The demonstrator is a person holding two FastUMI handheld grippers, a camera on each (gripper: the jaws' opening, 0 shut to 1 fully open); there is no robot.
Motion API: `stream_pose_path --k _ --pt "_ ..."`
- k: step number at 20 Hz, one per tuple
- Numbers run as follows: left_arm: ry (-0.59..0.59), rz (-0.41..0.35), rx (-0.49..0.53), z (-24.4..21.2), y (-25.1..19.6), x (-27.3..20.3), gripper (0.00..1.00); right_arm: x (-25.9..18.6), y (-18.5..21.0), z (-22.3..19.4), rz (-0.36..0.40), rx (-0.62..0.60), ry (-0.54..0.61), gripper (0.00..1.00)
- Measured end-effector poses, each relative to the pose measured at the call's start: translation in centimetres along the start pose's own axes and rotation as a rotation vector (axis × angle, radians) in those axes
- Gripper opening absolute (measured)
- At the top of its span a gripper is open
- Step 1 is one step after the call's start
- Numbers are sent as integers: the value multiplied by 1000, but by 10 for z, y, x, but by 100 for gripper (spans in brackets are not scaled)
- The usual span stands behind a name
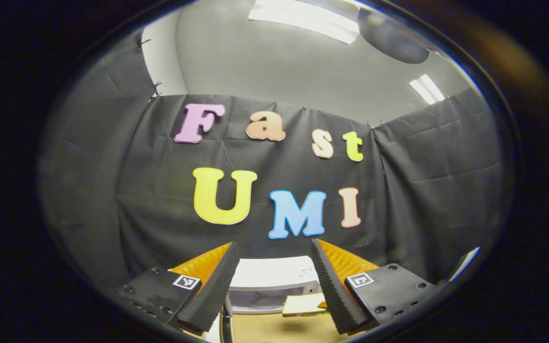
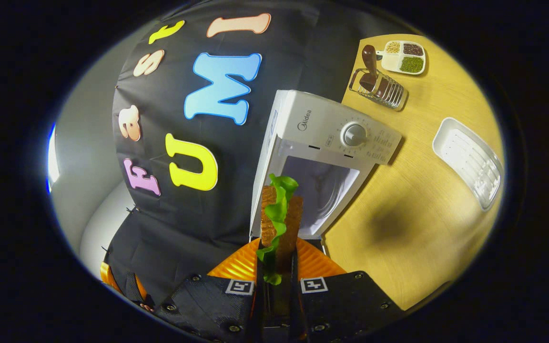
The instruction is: Open the microwave oven with the left hand, put the food in, and close the microwave oven.
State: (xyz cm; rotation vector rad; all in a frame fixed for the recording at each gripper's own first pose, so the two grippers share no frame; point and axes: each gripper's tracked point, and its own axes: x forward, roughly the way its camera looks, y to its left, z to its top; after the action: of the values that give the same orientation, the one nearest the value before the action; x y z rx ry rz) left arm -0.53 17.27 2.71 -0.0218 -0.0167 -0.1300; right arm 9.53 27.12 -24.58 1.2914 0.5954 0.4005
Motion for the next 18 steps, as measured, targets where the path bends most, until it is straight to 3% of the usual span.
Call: stream_pose_path --k 7,8,10,13,18 --pt "-8 58 33 14 37 -1 99 57 -20 -6 -30 54 -57 21" --pt "-6 72 44 17 40 1 93 64 -24 -5 -37 65 -64 21" --pt "-9 74 56 26 38 1 99 81 -33 -2 -53 87 -93 21" --pt "-4 71 71 26 43 0 94 104 -41 4 -71 142 -162 21" --pt "45 63 107 5 51 1 96 153 -58 13 -128 206 -291 21"
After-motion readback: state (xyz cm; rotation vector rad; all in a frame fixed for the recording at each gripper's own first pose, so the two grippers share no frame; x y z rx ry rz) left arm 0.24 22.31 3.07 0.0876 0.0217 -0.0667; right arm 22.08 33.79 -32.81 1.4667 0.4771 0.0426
